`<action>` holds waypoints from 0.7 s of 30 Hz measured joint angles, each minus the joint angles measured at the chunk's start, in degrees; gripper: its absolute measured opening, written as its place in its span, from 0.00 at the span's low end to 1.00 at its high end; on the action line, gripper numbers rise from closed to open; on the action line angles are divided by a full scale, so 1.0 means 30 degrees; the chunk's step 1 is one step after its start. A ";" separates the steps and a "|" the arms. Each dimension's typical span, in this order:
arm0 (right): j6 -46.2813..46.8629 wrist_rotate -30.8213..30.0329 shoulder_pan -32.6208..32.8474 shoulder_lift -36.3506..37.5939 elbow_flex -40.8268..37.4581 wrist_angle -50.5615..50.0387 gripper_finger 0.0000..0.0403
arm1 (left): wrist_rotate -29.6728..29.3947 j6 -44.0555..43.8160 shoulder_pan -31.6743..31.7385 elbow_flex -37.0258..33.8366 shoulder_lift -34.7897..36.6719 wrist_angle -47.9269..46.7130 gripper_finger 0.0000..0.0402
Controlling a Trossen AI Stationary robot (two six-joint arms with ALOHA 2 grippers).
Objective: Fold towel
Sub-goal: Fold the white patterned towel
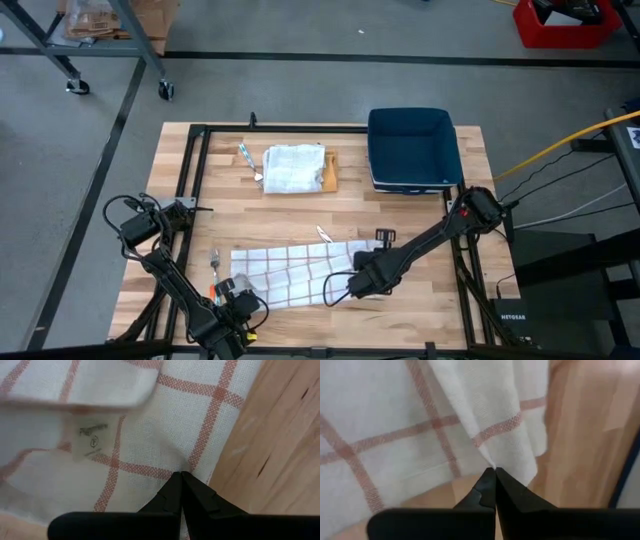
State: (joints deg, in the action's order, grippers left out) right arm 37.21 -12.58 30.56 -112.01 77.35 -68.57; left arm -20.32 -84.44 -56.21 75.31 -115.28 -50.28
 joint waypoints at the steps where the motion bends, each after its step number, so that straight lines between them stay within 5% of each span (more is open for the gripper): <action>1: -0.0084 -0.0233 -0.0105 0.0000 0.0203 -0.0160 0.01 | 0.0004 0.0000 0.0000 0.0000 0.0000 0.0000 0.01; 21: -0.2519 -0.3125 -0.4051 0.0022 0.0534 0.1026 0.00 | 0.0029 -0.0038 0.0000 0.0000 0.0000 -0.0015 0.01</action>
State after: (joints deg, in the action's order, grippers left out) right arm 29.65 -21.96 18.41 -111.94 78.96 -65.49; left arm -20.23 -84.56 -56.21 75.31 -115.28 -50.33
